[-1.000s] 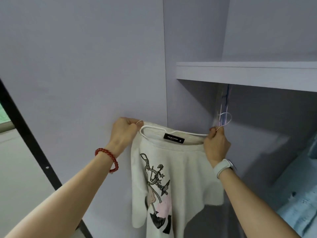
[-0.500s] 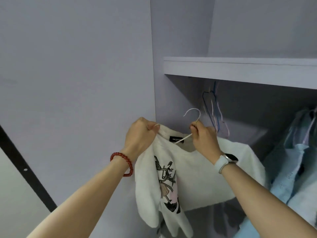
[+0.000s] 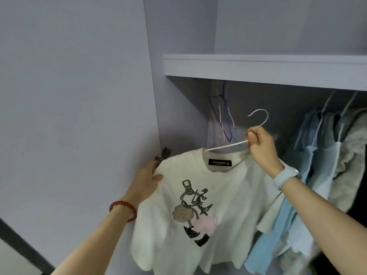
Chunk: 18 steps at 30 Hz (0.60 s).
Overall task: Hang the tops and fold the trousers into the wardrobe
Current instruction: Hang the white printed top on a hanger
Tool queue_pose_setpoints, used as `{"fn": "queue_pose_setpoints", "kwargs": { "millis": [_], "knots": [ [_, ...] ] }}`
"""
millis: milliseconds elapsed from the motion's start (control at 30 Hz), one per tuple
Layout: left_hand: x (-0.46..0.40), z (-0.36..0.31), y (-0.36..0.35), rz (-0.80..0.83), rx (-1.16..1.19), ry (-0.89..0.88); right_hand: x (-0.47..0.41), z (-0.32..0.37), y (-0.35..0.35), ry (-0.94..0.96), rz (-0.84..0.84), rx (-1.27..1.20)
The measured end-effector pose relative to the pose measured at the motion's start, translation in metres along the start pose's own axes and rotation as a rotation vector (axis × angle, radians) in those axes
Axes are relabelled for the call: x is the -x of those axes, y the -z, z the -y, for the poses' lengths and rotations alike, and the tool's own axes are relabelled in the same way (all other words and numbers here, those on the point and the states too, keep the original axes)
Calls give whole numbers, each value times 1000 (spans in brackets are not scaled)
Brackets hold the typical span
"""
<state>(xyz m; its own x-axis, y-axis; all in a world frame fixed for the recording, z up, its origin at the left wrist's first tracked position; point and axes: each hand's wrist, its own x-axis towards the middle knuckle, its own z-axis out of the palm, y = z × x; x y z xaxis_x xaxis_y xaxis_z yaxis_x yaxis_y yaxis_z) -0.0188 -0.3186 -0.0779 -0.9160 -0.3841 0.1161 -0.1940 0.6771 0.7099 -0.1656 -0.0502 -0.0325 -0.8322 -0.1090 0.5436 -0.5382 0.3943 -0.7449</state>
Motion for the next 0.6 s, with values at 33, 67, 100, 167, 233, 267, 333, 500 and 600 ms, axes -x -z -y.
{"fn": "queue_pose_setpoints", "kwargs": {
  "millis": [33,67,100,167,233,267,333,500,600],
  "knots": [
    [-3,-3,2,-26,-2,-24,3,-7,5,5,18,41],
    [-7,-5,3,-47,-26,-55,7,-14,10,3,43,88],
    [-12,-6,4,-58,-64,-91,11,-18,14,-1,63,120],
    [-23,-9,4,-29,-142,-143,18,-22,16,-29,53,100],
    [-27,-15,-1,54,-138,-148,22,-20,13,-77,-6,8],
    [-26,-20,-5,88,-98,-148,24,-18,10,-89,-20,-16],
    [-19,-26,-16,149,-62,-196,31,-10,5,-79,6,-13],
    [-5,-33,-41,170,-126,-431,46,12,-3,-5,41,-1],
    [-2,-36,-54,53,-186,-489,47,15,2,-18,29,-10]
  ]
}}
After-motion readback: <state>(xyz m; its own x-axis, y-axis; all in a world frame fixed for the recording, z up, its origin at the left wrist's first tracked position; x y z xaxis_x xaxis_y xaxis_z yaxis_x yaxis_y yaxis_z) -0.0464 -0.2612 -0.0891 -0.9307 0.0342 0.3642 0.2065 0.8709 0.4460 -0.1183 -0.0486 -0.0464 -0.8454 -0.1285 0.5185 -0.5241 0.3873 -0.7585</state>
